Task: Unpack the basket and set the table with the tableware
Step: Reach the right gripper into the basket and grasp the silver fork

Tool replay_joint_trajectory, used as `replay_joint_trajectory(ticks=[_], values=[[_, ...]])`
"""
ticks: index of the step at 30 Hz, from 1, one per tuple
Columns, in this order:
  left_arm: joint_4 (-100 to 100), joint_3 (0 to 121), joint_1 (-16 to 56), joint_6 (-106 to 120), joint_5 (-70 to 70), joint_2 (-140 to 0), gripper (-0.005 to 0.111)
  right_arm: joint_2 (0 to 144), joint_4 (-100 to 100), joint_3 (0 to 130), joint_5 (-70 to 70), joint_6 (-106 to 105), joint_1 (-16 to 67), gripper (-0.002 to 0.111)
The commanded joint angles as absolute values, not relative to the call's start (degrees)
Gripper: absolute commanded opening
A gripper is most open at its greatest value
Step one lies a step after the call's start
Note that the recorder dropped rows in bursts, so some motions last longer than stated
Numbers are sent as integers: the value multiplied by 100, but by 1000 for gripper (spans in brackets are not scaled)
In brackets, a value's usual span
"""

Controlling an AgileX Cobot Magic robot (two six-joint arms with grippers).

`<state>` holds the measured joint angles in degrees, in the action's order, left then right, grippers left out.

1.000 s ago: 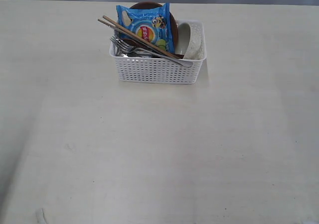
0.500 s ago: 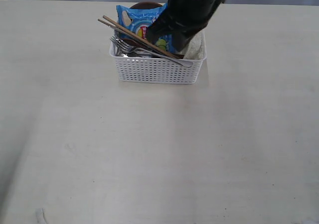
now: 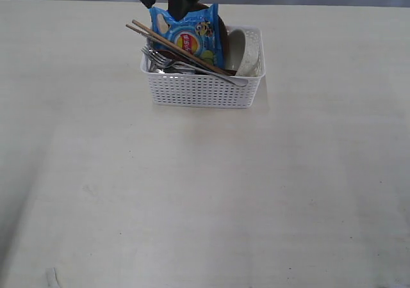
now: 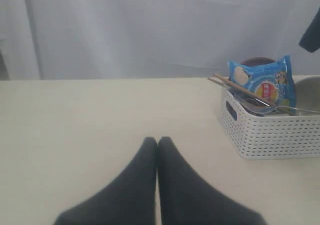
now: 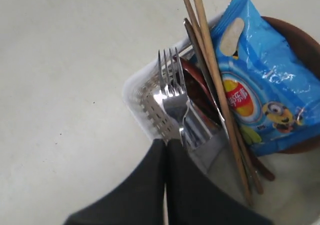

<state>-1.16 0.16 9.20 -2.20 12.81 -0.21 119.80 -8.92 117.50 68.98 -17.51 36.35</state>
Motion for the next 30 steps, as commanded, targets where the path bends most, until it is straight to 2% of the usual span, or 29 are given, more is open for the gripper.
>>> replay_joint_trajectory(ticks=[1,7,17,20,24,25,30], values=[[-183,0,926,-218,1220,0,0,12495,-794,12253,6996,-1816,3671,0],[-183,0,926,-218,1220,0,0,12837,-71,12317,6996,-1925,3694,0],[-183,0,926,-218,1220,0,0,12987,-153,12317,6996,-2225,3679,1],[-183,0,926,-218,1220,0,0,12987,-301,12317,6996,-2225,3679,16],[-183,0,926,-218,1220,0,0,12987,-309,12236,6996,-2238,3679,46],[-183,0,926,-218,1220,0,0,12987,-309,12194,6996,-2285,3679,49],[-183,0,926,-218,1220,0,0,12987,-309,11880,6996,-2752,3641,49]])
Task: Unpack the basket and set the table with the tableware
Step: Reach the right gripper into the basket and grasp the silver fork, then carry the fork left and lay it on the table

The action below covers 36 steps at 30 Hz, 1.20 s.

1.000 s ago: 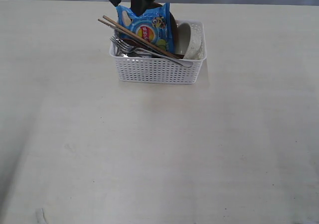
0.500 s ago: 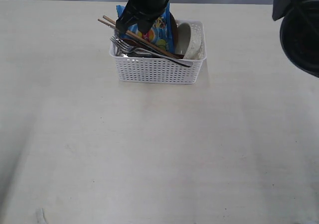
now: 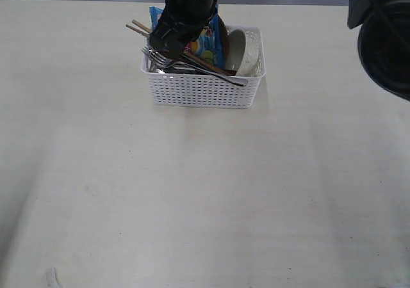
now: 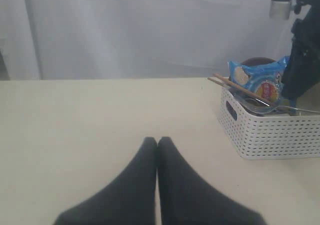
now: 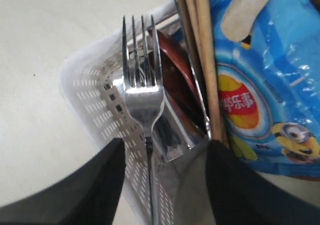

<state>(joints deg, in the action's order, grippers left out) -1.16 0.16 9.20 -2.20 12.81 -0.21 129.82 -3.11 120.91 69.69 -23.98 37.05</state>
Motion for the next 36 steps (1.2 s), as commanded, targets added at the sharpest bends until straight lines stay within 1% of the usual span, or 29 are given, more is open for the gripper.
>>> replay_joint_trajectory(ticks=[1,15,17,19,20,22,25,26,31,34,36], values=[[-183,0,926,-218,1220,0,0,12987,-309,11833,6996,-2789,3632,49],[-131,0,926,-218,1220,0,0,13144,-674,11784,6996,-2787,3473,49],[-131,0,926,-218,1220,0,0,13186,-686,11784,6996,-2787,3473,47],[-131,0,926,-218,1220,0,0,13224,-661,11784,6996,-2787,3473,42],[-131,0,926,-218,1220,0,0,13250,-643,11784,6996,-2787,3473,37],[-131,0,926,-218,1220,0,0,13271,-632,11784,6996,-2787,3473,26],[-131,0,926,-218,1220,0,0,13262,-609,11784,6996,-2793,3473,4],[-131,0,926,-218,1220,0,0,13196,-597,11794,6996,-2793,3473,-1],[-131,0,926,-218,1220,0,0,12634,-628,11794,6996,-2554,3485,0],[-131,0,926,-218,1220,0,0,12219,-1010,11675,6996,-993,3641,0],[-131,0,926,-218,1220,0,0,12000,-1439,11370,6996,-685,3963,0]])
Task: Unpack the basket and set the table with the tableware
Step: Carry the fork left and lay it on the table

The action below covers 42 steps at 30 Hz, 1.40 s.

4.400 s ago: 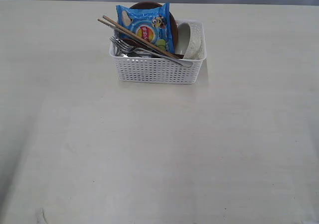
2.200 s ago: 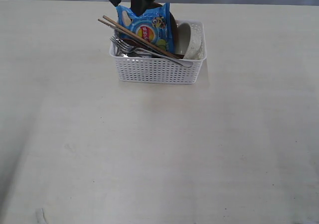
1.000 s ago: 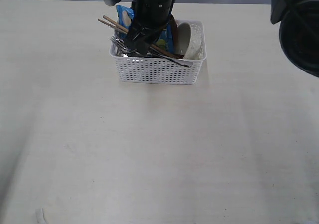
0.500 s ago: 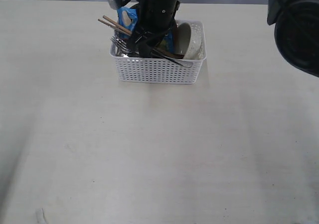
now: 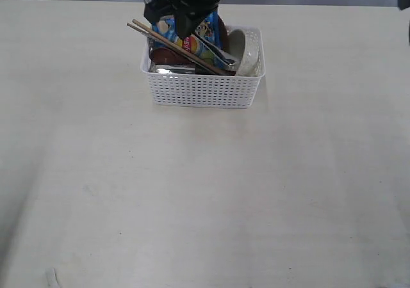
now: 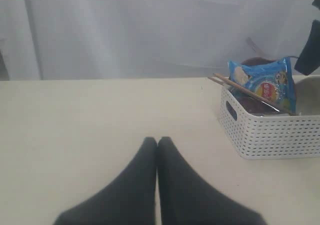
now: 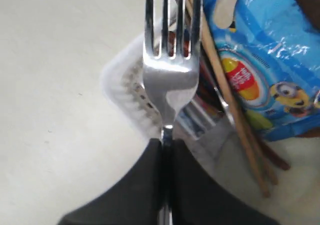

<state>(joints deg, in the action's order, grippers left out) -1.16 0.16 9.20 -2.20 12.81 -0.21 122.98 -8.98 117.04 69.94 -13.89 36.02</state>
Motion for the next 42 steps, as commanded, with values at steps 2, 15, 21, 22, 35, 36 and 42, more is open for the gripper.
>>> replay_joint_trajectory(ticks=[2,15,21,22,35,36,42], values=[[-131,0,926,-218,1220,0,0,11875,-1351,11018,6996,153,4447,0],[-131,0,926,-218,1220,0,0,12554,-338,9925,4891,4177,5677,0],[-131,0,926,-218,1220,0,0,12919,-43,9925,4556,4922,5677,0],[-131,0,926,-218,1220,0,0,12975,43,9925,4530,5071,5677,0],[-131,0,926,-218,1220,0,0,13101,799,9925,4471,5443,5677,0],[-131,0,926,-218,1220,0,0,13101,799,9925,4431,5443,5677,2],[-131,0,926,-218,1220,0,0,13101,849,9925,4294,5793,5677,32]])
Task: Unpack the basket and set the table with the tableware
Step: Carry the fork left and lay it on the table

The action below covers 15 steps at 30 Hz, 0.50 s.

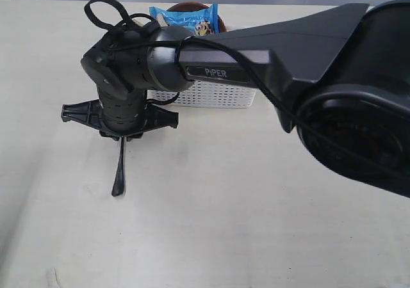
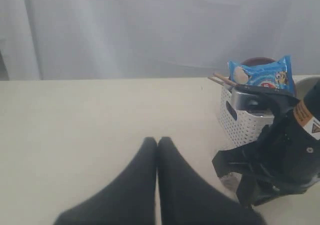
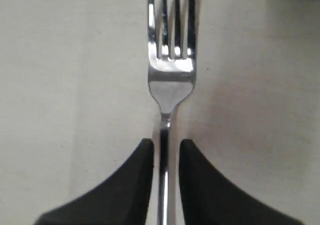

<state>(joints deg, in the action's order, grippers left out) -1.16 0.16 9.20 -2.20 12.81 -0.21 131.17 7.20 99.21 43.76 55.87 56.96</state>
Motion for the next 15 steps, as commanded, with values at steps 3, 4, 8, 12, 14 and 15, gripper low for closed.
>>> replay_joint_trajectory(ticks=[3,4,8,12,14,15], values=[[-131,0,926,-218,1220,0,0,13101,935,9925,4294,5921,5677,36],[-131,0,926,-218,1220,0,0,13101,935,9925,4294,5934,5677,36],[-131,0,926,-218,1220,0,0,13088,898,9925,4294,5934,5677,36],[-131,0,926,-218,1220,0,0,12913,743,9925,4335,5773,5677,36],[-131,0,926,-218,1220,0,0,12706,673,9925,4335,5400,5677,36],[-131,0,926,-218,1220,0,0,12605,673,9925,4351,5208,5677,36]])
